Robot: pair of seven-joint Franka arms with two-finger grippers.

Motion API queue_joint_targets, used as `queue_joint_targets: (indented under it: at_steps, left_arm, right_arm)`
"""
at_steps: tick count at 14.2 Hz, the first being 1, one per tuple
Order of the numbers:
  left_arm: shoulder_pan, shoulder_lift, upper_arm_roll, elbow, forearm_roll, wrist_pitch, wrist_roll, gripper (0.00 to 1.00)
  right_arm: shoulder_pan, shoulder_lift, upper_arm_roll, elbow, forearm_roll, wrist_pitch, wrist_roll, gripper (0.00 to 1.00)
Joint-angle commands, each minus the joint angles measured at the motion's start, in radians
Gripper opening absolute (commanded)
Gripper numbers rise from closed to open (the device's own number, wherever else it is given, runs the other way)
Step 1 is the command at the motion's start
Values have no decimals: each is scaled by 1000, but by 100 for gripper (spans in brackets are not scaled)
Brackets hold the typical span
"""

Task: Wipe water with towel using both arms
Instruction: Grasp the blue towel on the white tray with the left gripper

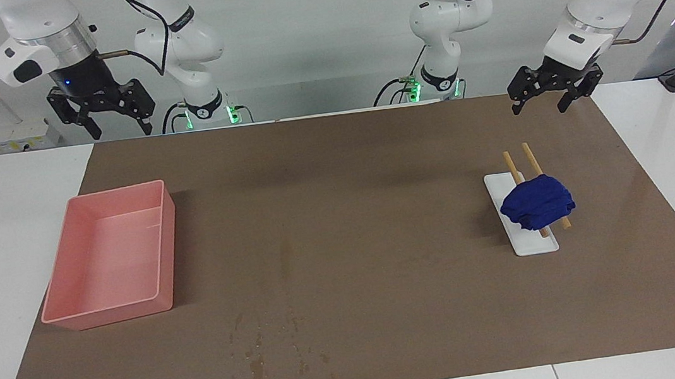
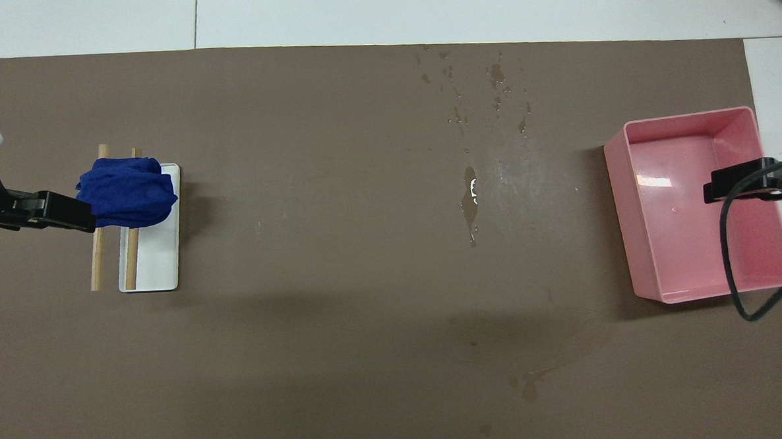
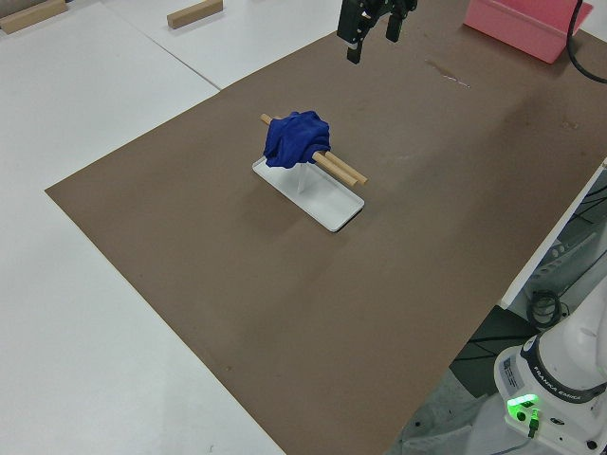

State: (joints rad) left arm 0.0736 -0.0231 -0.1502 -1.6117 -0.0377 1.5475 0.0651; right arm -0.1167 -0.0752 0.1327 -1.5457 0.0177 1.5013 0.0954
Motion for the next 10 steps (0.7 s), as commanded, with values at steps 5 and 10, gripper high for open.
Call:
queue_joint_targets:
  at_steps: [5, 10]
  left_arm:
    - [18, -56, 5, -135, -11, 171, -5, 100]
    - [12, 64, 1, -220, 229, 420, -261, 100]
  right_arm:
    - [-18, -26, 2, -30, 4, 8, 10, 100]
    - [-20, -26, -1, -30, 4, 7, 12, 100]
